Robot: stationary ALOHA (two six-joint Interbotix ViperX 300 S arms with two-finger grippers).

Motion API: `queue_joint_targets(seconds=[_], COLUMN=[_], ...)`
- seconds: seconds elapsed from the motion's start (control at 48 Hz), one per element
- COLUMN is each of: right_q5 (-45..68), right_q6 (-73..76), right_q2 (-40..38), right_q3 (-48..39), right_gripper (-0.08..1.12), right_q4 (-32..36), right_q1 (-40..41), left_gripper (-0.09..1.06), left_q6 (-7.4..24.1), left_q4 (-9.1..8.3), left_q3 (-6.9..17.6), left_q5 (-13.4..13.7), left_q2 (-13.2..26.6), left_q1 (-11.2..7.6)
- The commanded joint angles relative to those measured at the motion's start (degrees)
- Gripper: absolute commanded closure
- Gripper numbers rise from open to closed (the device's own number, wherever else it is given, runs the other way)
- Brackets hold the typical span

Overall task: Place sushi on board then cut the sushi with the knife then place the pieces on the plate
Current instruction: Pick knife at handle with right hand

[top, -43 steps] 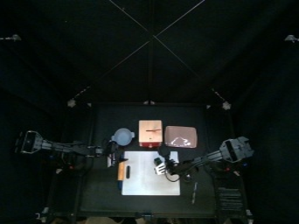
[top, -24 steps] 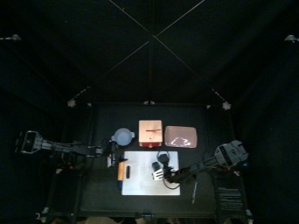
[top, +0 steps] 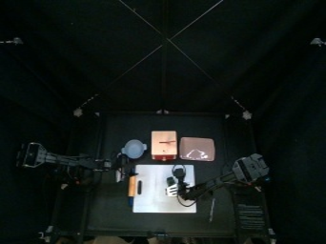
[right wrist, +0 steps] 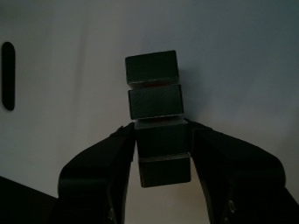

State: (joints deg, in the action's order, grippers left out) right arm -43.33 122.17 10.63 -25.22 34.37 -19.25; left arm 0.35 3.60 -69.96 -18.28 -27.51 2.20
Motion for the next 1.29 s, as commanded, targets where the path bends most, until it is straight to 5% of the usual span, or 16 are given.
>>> queue_joint_targets(seconds=[0.021,0.229,0.917,1.292], right_q5=[1.67,1.49,-6.5,0.62], right_q6=[0.18,0.18,-1.23,-1.41], right_q2=[-1.14,0.44,-7.73,-13.97], right_q3=[1.58,3.25,-1.58,-10.46], right_gripper=[0.17,0.04,0.04,0.04], right_q4=[-0.18,-1.14,6.68,21.36], right_q1=[0.35,0.44,-0.09,-0.44], left_gripper=[0.06,0.06,0.06,0.06], left_q6=[0.09,0.09,-0.35,-0.35], left_q4=[-0.44,-0.79,-0.7,0.35], left_q3=[0.53,0.53,0.35,0.35], left_q5=[0.26,1.67,2.55,2.46], left_q2=[-0.09,-0.18,-5.45,-8.35], left_q1=[0.7,1.14,1.05,1.85])
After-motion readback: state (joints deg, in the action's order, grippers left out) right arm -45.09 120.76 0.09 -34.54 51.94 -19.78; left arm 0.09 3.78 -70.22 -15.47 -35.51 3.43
